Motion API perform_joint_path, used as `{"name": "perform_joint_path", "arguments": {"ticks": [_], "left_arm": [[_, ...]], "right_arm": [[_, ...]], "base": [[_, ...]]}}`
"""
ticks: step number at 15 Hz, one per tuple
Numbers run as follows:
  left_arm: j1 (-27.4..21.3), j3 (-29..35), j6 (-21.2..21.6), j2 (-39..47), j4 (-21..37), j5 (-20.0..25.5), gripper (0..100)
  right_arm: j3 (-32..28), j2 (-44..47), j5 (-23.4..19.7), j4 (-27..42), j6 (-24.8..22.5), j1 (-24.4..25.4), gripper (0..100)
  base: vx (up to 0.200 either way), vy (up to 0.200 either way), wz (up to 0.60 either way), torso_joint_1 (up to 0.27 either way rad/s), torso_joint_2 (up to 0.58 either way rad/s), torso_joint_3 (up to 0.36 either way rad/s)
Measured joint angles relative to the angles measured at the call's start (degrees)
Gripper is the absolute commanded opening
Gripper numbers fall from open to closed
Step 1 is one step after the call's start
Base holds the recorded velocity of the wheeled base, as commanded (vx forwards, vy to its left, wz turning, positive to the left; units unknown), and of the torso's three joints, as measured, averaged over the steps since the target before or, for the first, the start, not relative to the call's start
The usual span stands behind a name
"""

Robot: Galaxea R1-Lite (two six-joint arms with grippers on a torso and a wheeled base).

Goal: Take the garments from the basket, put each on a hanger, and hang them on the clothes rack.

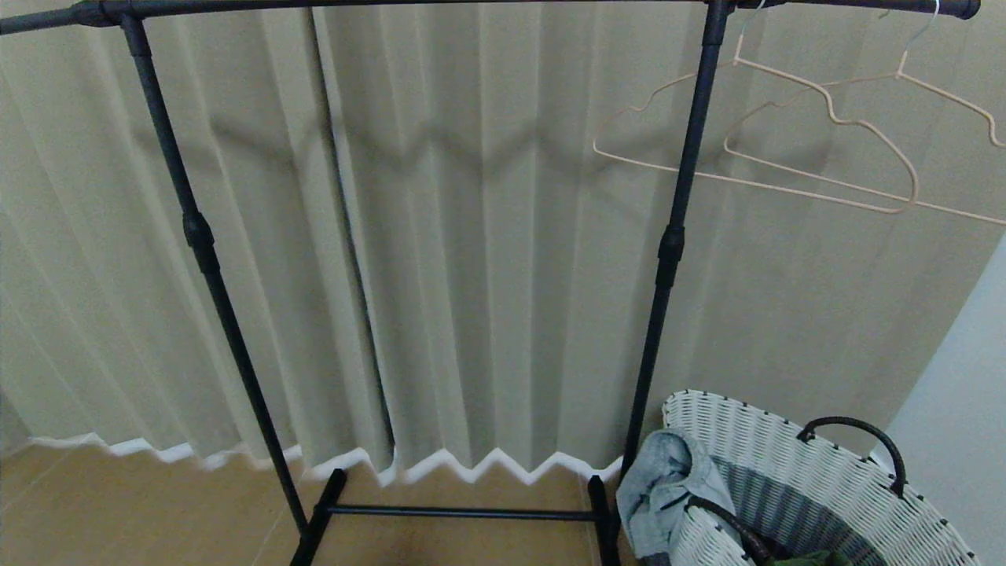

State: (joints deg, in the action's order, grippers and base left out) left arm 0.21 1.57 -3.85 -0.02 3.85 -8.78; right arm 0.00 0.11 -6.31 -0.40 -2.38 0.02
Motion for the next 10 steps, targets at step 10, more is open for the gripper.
{"name": "perform_joint_path", "arguments": {"ticks": [10], "left_arm": [[0.04, 0.0, 0.66, 0.0, -0.06, 0.44, 100]], "right_arm": [[-7.0, 7.66, 5.77, 7.05, -9.39, 0.61, 100]], "base": [[0.0, 0.0, 0.0, 0.0, 0.0, 0.0]]}}
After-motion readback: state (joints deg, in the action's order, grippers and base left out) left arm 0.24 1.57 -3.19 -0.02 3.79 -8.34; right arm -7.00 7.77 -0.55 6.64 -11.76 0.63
